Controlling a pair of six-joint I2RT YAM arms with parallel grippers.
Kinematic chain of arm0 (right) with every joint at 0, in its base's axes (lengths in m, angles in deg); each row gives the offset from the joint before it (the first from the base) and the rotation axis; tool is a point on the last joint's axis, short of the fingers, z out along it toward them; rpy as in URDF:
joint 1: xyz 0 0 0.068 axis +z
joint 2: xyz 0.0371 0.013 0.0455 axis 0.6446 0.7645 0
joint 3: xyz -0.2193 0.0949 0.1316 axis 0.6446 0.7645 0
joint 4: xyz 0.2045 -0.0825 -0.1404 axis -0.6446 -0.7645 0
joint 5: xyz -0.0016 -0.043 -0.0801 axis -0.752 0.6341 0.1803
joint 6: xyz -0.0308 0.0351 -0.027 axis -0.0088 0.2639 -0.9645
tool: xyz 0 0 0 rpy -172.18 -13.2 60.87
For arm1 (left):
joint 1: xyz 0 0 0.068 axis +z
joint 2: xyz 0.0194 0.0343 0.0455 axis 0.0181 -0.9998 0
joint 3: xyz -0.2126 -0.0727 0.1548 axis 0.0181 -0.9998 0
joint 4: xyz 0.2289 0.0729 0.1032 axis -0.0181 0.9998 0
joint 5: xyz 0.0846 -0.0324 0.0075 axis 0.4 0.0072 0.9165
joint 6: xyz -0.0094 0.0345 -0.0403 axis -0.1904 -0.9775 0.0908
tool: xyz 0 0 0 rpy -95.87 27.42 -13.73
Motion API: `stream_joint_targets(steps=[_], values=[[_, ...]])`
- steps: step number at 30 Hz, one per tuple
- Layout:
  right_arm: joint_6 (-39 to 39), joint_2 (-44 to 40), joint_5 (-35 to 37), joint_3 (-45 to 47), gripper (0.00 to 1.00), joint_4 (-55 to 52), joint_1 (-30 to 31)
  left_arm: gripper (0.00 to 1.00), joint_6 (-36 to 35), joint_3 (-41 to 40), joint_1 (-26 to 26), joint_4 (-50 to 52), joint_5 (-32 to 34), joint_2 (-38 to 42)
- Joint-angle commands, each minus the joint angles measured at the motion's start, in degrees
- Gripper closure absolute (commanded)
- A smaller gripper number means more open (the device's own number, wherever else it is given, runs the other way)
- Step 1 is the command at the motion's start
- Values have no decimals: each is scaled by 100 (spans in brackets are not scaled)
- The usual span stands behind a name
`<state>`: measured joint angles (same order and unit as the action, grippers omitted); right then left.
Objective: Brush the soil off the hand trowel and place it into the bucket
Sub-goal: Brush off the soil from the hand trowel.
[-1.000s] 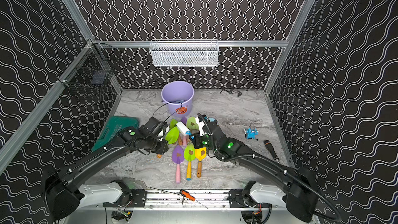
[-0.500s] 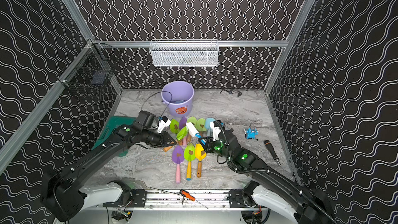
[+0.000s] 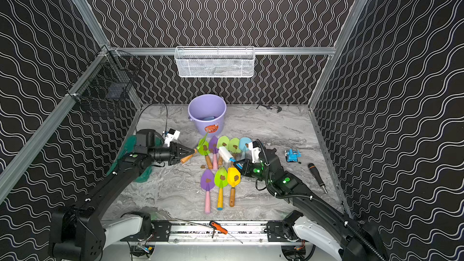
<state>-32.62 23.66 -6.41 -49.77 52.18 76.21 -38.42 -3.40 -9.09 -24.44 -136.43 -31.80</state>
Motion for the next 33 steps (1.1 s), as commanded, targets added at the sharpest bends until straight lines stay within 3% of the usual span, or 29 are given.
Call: stream_joint_targets(steps=[1, 8, 14, 20, 33], values=[[319, -113, -206, 8, 100, 572, -63, 100, 345, -169, 136, -665, -432, -19], [1054, -496, -338, 401, 100, 1651, -232, 100, 762, -478, 305, -1275, -591, 13], [1166, 173, -1084, 130, 100, 2273, -224, 100, 1519, -765, 318, -2149, -577, 2], [1364, 585, -1170, 52, 100, 2915, -223, 100, 2263, -1040, 313, -2962, -470, 83], [1626, 1180, -1199, 58, 100, 3714, -223, 100, 2898, -1226, 316, -3720, -391, 53]])
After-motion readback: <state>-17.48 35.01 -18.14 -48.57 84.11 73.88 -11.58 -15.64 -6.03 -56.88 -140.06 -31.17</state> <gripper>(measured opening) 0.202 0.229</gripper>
